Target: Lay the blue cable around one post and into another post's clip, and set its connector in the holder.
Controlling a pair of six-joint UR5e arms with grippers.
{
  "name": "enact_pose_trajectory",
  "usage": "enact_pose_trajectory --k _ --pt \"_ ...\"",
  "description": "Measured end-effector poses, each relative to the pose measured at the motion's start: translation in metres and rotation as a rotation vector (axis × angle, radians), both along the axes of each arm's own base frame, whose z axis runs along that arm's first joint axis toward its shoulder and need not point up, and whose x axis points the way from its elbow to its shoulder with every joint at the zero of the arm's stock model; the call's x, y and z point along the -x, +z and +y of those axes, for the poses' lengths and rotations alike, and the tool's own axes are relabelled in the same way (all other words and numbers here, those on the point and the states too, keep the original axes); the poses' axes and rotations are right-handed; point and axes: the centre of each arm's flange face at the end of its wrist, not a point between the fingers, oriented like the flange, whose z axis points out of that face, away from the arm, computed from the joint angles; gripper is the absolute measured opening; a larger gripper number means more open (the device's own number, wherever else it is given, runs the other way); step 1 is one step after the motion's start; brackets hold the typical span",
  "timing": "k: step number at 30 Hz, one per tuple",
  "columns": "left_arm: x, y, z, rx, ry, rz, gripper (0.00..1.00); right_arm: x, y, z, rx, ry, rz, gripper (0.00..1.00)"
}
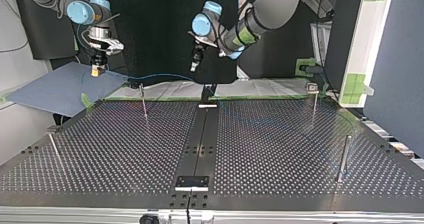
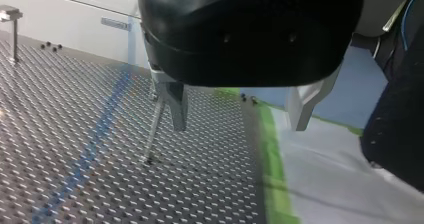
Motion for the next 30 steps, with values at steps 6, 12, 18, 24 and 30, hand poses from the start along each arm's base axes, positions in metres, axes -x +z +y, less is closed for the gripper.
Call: enact_pose_trajectory --k 6,12,18,24,30 --pt "0.003 -0.028 0.005 -0.014 -0.013 0.038 1.00 0.000 0.000 0.000 0.001 0.000 0.000 0.00" --pt "0.016 -0.061 0.014 -0.057 -0.014 0.085 1.00 0.000 0.000 0.000 0.000 0.000 0.000 0.00" --pt "0.021 -0.064 0.016 -0.088 -0.008 0.100 1.00 0.000 0.000 0.000 -0.001 0.000 0.000 0.00" --pt "0.015 -0.038 0.010 -0.087 0.000 0.080 1.00 0.000 0.000 0.000 -0.001 0.000 0.000 0.00" --pt "0.009 -0.012 0.007 -0.105 0.019 0.060 1.00 0.000 0.000 0.000 -0.002 0.000 0.000 0.00"
